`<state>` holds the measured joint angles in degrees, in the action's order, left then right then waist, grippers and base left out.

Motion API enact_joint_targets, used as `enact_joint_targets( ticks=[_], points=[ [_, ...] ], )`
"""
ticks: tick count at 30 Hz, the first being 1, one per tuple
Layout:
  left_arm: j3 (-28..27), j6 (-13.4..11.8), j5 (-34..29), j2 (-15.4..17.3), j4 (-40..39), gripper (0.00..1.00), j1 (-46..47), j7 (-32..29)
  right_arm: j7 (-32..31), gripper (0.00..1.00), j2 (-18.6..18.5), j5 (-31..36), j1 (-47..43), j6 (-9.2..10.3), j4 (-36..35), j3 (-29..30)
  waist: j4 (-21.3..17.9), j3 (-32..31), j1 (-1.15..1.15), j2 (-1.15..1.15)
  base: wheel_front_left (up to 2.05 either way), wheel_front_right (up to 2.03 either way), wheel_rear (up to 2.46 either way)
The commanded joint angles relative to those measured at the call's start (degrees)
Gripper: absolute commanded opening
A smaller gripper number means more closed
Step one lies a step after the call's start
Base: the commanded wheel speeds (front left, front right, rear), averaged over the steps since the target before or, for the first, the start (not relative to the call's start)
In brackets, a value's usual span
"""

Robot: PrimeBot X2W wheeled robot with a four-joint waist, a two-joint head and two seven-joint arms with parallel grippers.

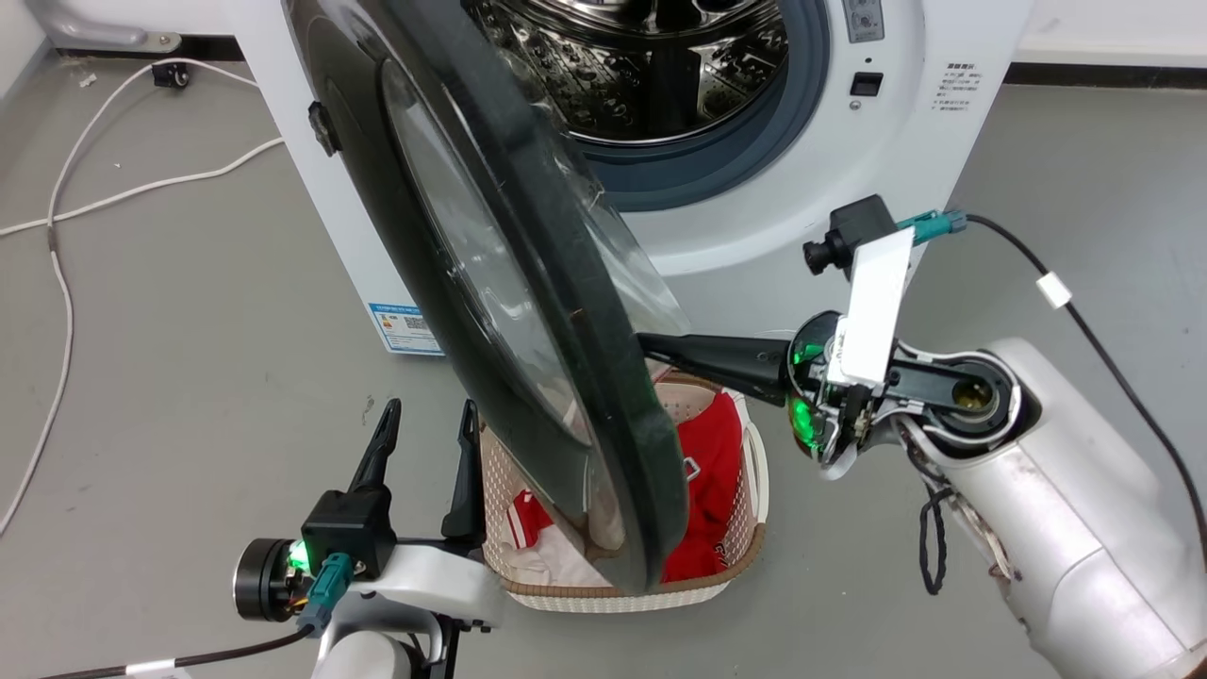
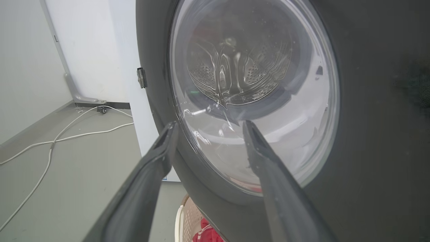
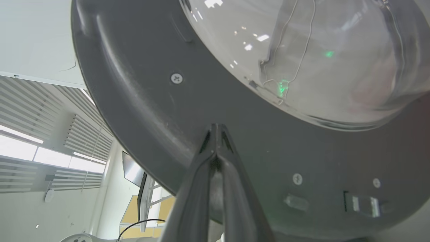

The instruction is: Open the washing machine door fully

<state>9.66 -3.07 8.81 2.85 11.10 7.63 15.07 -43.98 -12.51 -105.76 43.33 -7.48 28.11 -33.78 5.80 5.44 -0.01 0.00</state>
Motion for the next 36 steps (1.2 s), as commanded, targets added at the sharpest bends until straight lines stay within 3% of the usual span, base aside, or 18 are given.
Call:
enact_joint_targets(
  ticks=[1,8,18,23,27,34,35,36],
  points=[
    [-0.1,0.1,0.0,0.1,0.0,1.0,-0.5,0.2,0.6,0.0,0.7,-0.4,-1.1,-0.02,-0.9,-0.4,0.1,-0.2,0.01,0.0,0.0,0.0,0.0],
    [0.0,-0.2,0.3,0.1,-0.1,1.0,-1.2,0.2,5.8,0.0,1.1,0.1,-2.8,-0.01,-2.3,-1.2,0.3,-1.0,0.01,0.0,0.0,0.0,0.0],
    [-0.5,-0.5,0.6,0.1,-0.4,1.0,-1.9,0.2,21.7,0.0,-0.7,3.8,-6.5,-0.01,-3.3,3.8,-0.5,-1.7,0.01,0.0,0.0,0.0,0.0],
    [-1.2,-1.0,0.8,0.1,-0.7,1.0,-2.6,0.2,31.9,0.0,-3.4,5.3,-14.7,-0.01,-7.2,8.9,-2.0,-2.0,0.01,0.0,0.0,0.0,0.0],
    [-1.6,-0.8,0.6,0.1,-0.6,1.0,-2.7,0.2,35.9,0.0,-5.0,6.5,-19.9,-0.01,-9.1,10.6,-2.5,-2.0,0.01,0.0,0.0,0.0,0.0],
    [-2.1,-0.6,0.5,0.0,-0.2,1.0,-3.3,0.2,49.6,0.0,-9.2,18.4,-27.7,-0.01,-11.9,11.4,-2.8,-3.4,0.01,0.0,0.0,0.0,0.0],
    [-2.1,-0.6,0.5,0.1,-0.2,1.0,-3.5,0.2,51.7,0.04,-9.9,21.1,-28.6,-0.01,-11.9,11.1,-2.8,-3.6,0.01,0.0,0.0,0.0,0.0],
    [-2.2,-0.6,0.5,0.1,-0.1,1.0,-3.6,0.2,54.0,0.36,-10.7,24.1,-29.3,-0.01,-11.5,10.9,-2.8,-3.8,0.01,0.0,0.0,0.0,0.0]
  ],
)
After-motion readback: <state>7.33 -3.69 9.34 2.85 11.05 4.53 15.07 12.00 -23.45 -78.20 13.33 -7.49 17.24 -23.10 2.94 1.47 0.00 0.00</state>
